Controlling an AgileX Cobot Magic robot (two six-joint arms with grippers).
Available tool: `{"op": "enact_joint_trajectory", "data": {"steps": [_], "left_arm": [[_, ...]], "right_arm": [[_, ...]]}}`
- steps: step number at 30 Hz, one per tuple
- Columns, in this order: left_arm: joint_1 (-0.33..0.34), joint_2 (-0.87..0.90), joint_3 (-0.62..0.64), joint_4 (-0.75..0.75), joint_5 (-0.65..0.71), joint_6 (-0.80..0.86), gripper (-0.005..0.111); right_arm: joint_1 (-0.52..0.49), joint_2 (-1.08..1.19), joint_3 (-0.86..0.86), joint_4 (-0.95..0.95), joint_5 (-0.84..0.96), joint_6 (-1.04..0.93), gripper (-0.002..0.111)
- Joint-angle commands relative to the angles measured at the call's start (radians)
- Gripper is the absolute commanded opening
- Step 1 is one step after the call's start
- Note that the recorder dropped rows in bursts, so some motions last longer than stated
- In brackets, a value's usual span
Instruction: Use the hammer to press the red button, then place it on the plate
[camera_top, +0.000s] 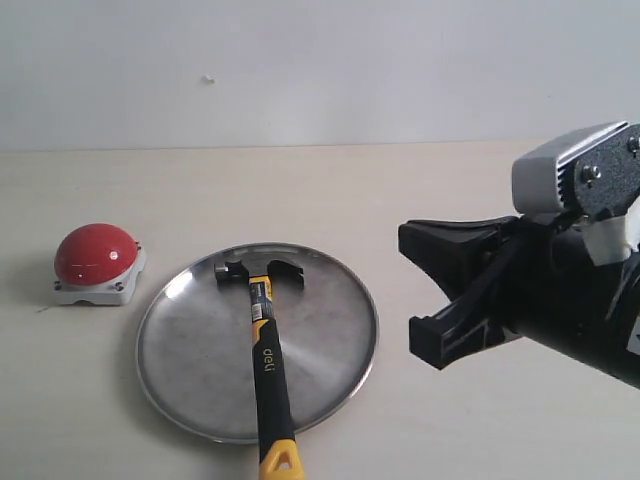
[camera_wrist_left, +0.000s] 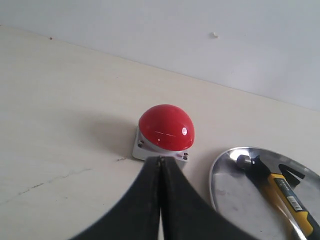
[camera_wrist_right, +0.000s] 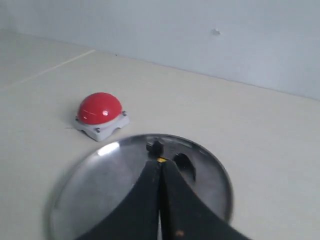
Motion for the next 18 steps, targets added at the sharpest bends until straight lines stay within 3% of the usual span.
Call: {"op": "enact_joint_trajectory", "data": {"steps": [1,7,11,14,18], "left_arm": [[-0.005,-0.005,-0.002,-0.004,-0.004,0.003,0.0],[-0.005,-0.005,-0.002,-0.004,-0.004,0.003,0.0],[-0.005,-0.005,-0.002,-0.004,-0.004,0.003,0.0],[-0.005,-0.005,-0.002,-0.004,-0.004,0.003,0.0],[-0.005,-0.005,-0.002,-0.004,-0.004,0.003,0.0]], "right_arm": [[-0.174,-0.151,0.006,0.0,0.245,-0.014,0.0],[-0.609,-0.525,0.015,-0.023,0.65,0.013,0.0],[-0.836,-0.797,0.07,-0.107,0.685,0.013,0.0],[-0.912,-0.943,0.114,-0.133,0.685,0.013,0.0],[-0.928,-1.073,0.157,-0.137,0.686,0.013,0.0]]}}
